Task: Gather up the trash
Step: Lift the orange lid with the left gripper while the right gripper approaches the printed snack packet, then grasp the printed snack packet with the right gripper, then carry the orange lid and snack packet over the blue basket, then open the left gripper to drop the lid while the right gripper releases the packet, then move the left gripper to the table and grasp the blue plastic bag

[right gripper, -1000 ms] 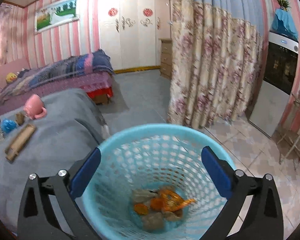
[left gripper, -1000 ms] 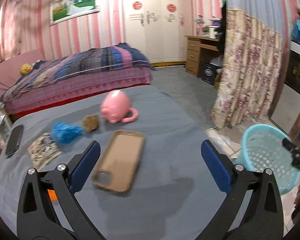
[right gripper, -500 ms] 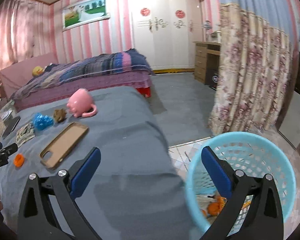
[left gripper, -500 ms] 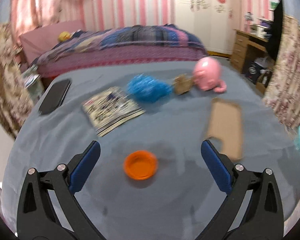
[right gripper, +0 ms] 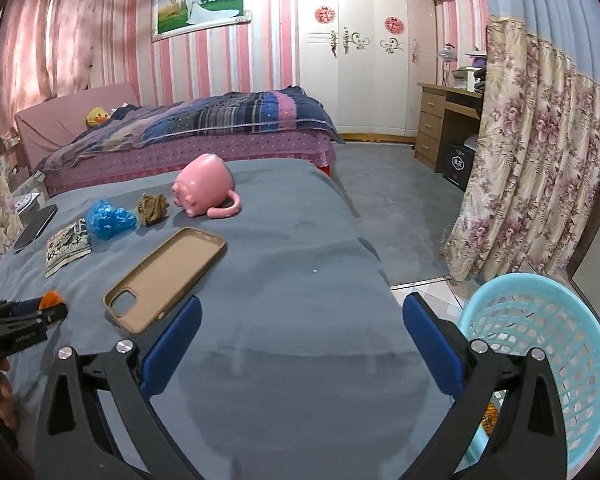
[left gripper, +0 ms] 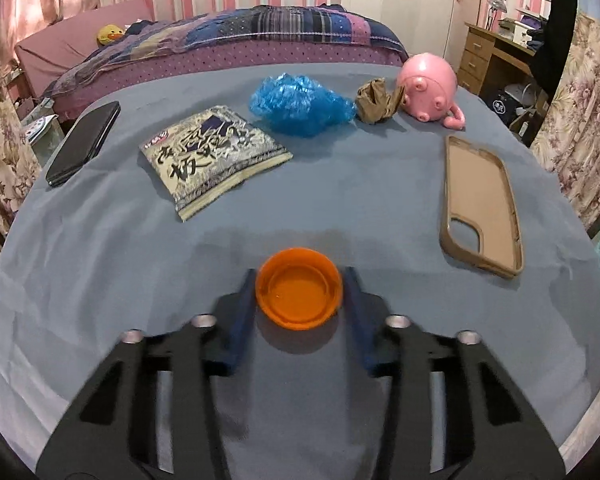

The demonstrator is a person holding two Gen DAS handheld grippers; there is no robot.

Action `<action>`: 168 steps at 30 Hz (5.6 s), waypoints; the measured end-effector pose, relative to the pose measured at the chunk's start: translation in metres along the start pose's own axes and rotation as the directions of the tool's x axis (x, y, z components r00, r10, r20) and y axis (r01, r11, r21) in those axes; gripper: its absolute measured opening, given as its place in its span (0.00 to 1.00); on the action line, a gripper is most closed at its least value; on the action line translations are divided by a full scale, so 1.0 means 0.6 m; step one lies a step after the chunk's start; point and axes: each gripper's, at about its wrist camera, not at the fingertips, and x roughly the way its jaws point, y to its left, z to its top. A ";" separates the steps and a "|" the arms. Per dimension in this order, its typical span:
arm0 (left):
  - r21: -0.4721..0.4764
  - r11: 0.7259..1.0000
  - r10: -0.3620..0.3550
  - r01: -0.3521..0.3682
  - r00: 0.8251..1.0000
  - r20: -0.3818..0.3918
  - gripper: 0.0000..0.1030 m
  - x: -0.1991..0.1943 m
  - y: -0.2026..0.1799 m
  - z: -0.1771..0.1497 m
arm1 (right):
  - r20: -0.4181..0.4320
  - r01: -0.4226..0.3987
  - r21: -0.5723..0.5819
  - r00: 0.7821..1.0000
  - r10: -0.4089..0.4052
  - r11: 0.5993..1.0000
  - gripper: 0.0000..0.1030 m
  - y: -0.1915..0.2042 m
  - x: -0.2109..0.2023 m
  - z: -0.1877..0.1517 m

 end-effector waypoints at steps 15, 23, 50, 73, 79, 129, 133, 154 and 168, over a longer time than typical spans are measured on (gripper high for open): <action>-0.141 0.980 0.168 -0.139 0.960 0.225 0.38 -0.105 0.173 0.137 | -0.057 -0.188 -0.086 0.981 0.184 0.978 0.95 0.196 0.060 0.042; -0.270 0.946 0.208 -0.180 0.975 0.078 0.38 -0.044 0.305 0.099 | -0.109 -0.292 -0.190 0.955 0.275 0.937 0.95 0.353 0.112 0.049; -0.387 0.893 0.263 -0.231 0.964 0.032 0.38 -0.045 0.408 0.084 | -0.335 -0.435 -0.257 0.878 0.342 0.863 0.49 0.550 0.266 0.052; -0.224 0.967 0.157 -0.125 0.979 0.129 0.38 -0.083 0.237 0.109 | -0.071 -0.298 -0.246 0.955 0.289 0.922 0.15 0.291 0.033 0.077; -0.142 0.989 0.054 -0.029 0.983 0.175 0.38 -0.112 0.118 0.105 | -0.018 -0.227 -0.168 0.974 0.227 0.959 0.15 0.164 -0.019 0.096; 0.388 0.815 -0.476 0.430 0.879 0.025 0.38 -0.122 -0.562 -0.004 | -0.013 0.284 0.256 0.957 -0.291 0.924 0.15 -0.433 -0.197 -0.068; 0.416 0.791 -0.496 0.449 0.868 0.007 0.38 -0.115 -0.606 -0.009 | -0.023 0.291 0.270 0.955 -0.296 0.918 0.15 -0.445 -0.198 -0.079; 0.419 0.839 -0.425 0.348 0.899 0.104 0.85 -0.119 -0.593 0.026 | -0.045 0.293 0.275 0.955 -0.293 0.916 0.16 -0.443 -0.169 -0.078; 0.328 0.899 -0.359 0.290 0.918 0.171 0.88 -0.133 -0.452 0.055 | -0.046 0.391 0.218 0.920 -0.390 0.894 0.89 -0.385 -0.123 -0.063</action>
